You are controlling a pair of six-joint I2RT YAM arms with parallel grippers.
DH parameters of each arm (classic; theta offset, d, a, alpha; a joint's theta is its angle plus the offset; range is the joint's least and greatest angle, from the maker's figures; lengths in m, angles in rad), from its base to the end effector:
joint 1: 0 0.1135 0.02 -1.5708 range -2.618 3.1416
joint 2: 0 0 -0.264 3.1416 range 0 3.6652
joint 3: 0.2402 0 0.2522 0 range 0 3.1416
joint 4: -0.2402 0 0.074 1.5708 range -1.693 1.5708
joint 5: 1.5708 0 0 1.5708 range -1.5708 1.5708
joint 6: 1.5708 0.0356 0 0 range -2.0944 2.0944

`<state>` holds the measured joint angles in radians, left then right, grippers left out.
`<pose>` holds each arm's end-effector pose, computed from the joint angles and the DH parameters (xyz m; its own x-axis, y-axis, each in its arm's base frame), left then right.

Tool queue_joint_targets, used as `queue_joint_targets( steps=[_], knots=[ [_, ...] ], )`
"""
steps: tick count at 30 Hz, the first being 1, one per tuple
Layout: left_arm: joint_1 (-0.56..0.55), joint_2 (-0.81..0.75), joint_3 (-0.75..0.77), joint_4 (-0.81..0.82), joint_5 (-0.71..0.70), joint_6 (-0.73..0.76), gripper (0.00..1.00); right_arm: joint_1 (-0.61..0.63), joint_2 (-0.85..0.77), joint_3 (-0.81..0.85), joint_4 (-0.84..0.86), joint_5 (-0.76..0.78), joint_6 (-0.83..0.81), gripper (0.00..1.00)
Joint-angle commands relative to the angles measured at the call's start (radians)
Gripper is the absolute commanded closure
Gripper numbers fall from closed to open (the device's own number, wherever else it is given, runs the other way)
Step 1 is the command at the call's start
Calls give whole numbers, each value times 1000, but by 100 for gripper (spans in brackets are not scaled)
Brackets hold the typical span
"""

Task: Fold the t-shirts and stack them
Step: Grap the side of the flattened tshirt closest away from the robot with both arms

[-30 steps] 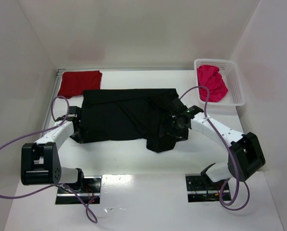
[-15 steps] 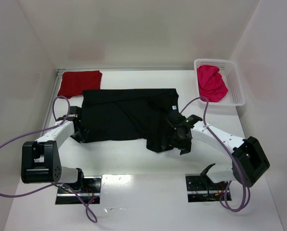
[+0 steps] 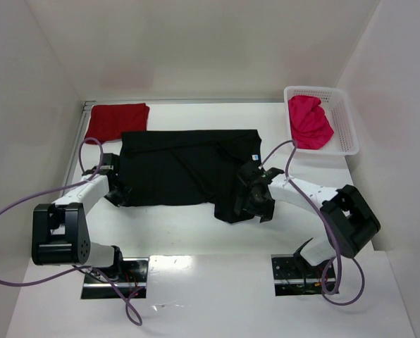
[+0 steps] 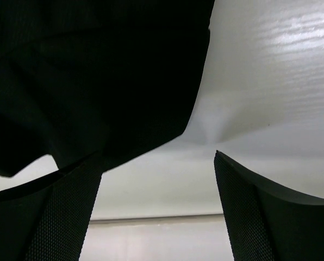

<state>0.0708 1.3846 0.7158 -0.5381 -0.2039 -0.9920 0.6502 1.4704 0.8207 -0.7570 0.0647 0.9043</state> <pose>0.2382 0.0241 0.1664 -0.3918 -0.8496 -0.3531 -0.8576 0.4762 -0.1944 0.1946 0.1451 0.1677 -0.9537 0.2601 -0.1511 0.2490 0.9644 0.0890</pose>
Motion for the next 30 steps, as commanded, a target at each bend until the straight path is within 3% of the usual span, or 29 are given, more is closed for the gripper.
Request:
queue_joint_targets(
  steps=[1, 5, 9, 14, 23, 26, 30],
  knots=[
    [6, 11, 34, 17, 11, 23, 92, 6, 10, 23, 64, 70, 30, 15],
    [6, 1, 34, 17, 11, 23, 92, 6, -14, 0, 93, 90, 51, 25],
    [6, 1, 34, 17, 21, 32, 92, 6, -12, -11, 105, 90, 51, 42],
    [6, -8, 34, 17, 21, 41, 92, 6, 24, -22, 130, 72, 42, 50],
    [6, -9, 25, 17, 21, 41, 92, 6, 24, -57, 107, 72, 33, 52],
    [6, -9, 25, 17, 21, 41, 92, 6, 33, -57, 107, 72, 33, 62],
    [6, -9, 25, 17, 31, 41, 92, 6, 45, -34, 107, 61, 24, 85]
  ],
)
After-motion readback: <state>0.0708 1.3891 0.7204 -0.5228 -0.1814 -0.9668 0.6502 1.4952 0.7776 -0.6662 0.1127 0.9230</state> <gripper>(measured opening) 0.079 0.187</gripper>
